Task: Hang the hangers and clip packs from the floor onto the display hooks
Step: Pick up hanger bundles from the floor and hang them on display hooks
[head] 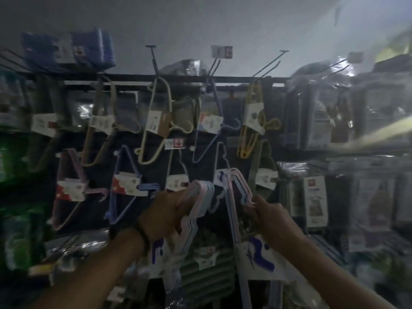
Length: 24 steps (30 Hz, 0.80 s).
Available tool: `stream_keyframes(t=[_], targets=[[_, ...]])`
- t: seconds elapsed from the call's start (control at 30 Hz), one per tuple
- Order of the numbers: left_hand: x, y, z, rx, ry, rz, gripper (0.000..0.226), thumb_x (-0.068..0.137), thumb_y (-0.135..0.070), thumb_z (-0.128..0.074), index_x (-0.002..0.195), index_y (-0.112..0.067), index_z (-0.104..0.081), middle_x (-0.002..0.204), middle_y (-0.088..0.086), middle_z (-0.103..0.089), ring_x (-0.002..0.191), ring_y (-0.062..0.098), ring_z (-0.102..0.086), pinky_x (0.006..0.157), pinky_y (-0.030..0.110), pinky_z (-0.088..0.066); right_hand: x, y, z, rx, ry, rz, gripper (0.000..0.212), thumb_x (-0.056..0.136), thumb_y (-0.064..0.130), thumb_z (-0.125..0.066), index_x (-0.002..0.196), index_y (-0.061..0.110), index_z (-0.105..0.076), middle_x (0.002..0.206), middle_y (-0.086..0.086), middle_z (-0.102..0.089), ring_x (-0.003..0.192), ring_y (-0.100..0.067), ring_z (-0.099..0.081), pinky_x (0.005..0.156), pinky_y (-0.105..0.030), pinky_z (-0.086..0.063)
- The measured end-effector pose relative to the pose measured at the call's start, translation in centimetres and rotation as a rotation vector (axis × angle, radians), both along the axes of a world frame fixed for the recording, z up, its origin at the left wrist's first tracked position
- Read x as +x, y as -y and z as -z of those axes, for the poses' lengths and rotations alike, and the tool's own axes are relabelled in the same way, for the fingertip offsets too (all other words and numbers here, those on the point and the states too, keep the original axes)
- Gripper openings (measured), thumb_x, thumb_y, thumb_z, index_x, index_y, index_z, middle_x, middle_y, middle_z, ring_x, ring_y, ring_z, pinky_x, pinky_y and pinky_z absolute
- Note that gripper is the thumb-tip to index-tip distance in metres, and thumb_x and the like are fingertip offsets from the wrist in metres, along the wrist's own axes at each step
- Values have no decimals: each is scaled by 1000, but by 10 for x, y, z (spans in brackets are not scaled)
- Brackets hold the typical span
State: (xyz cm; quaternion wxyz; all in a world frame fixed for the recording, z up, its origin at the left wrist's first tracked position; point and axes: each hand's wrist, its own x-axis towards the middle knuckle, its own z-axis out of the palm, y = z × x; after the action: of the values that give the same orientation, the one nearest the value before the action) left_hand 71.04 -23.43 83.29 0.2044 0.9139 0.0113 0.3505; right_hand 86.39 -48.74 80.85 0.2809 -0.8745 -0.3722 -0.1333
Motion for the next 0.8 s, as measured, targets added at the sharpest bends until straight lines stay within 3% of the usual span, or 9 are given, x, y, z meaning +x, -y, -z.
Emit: stream_keyframes(t=[0.07,0.13,0.23,0.3,0.37,0.43,0.53,0.67,0.8], targets=[[22,7,-6,46,-9,89,29,103,-53,-49,81,-45,-66,70,-13,-65,65,-5,-59,60,9,-38,25,2,-2,-40,5,24,23,106,48,-47,117,28,-54,84,4,-66,63,-10,-67,52,-25,-57],[42,6,-11,68,-23,121,48,101,-67,-40,86,-28,-66,80,-6,-66,73,5,-64,67,31,-52,47,-3,-5,-72,15,45,23,106,48,-48,118,30,-54,81,4,-64,63,-9,-66,54,-24,-57],[73,-5,-14,45,16,197,51,103,-52,-44,104,-7,-67,96,8,-70,86,24,-69,79,49,-56,75,-21,-15,-97,30,91,19,106,43,-50,118,28,-57,85,2,-66,69,-14,-70,62,-31,-63],[92,-13,-14,43,43,237,44,105,-44,-46,110,-6,-67,99,6,-72,88,20,-70,80,44,-58,92,-36,-22,-115,52,108,20,106,39,-54,118,24,-60,90,2,-68,70,-10,-68,64,-27,-62],[110,-19,-18,78,57,299,32,106,-36,-50,115,-10,-66,99,-4,-69,87,5,-66,78,25,-54,109,-51,-29,-119,39,133,22,106,34,-56,121,20,-63,96,-1,-70,71,-8,-66,61,-20,-58],[128,-23,-23,114,31,364,11,108,-24,-53,112,-20,-63,96,-18,-63,85,-7,-61,76,11,-45,125,-67,-34,-142,14,165,24,107,33,-55,124,18,-63,104,-4,-70,84,-15,-70,74,-26,-60],[153,-29,-24,125,29,409,11,109,-20,-54,113,-26,-62,96,-32,-57,88,-20,-58,78,1,-38,151,-86,-41,-228,43,174,22,106,31,-56,122,18,-62,105,-4,-68,92,-18,-70,85,-35,-62],[178,-36,-21,162,1,441,18,110,-28,-49,107,-45,-56,94,-40,-60,87,-23,-58,74,-2,-40,183,-105,-50,-233,79,162,14,102,32,-62,112,23,-63,98,-1,-66,85,-13,-67,82,-34,-62],[208,-45,-23,335,-21,395,41,108,-39,-49,149,-42,-45,138,-21,-57,123,-22,-47,103,13,-45,201,-115,-57,-63,117,106,12,102,36,-61,109,28,-56,88,2,-65,73,-12,-67,67,-34,-62]])
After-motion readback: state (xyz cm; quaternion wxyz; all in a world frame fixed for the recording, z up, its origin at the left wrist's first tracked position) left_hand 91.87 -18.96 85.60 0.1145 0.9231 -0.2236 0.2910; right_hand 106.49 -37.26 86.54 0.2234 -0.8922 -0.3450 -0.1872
